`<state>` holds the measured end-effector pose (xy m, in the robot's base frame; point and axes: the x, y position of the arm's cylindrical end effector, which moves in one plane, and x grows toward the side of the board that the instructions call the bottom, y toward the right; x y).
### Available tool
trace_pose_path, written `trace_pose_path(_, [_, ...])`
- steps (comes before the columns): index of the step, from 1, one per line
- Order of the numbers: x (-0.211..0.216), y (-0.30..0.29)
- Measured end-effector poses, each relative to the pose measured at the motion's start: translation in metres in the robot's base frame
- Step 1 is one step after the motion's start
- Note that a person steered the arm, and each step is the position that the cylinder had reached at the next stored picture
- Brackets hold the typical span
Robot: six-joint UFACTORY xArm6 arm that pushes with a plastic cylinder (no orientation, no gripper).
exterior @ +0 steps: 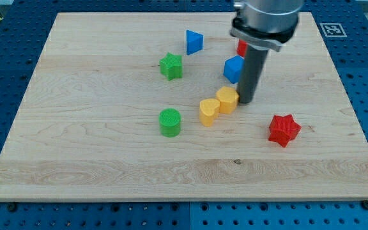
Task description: Push the red circle closer to the red star
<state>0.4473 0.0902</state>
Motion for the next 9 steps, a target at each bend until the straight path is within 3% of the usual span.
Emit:
trace_pose_path(2, [0.0,-0.04])
trace_pose_path(4, [0.035,-0.03])
trace_pose_path(6, [0.033,-0.005])
trace_pose_path(9, [-0.055,-0.044])
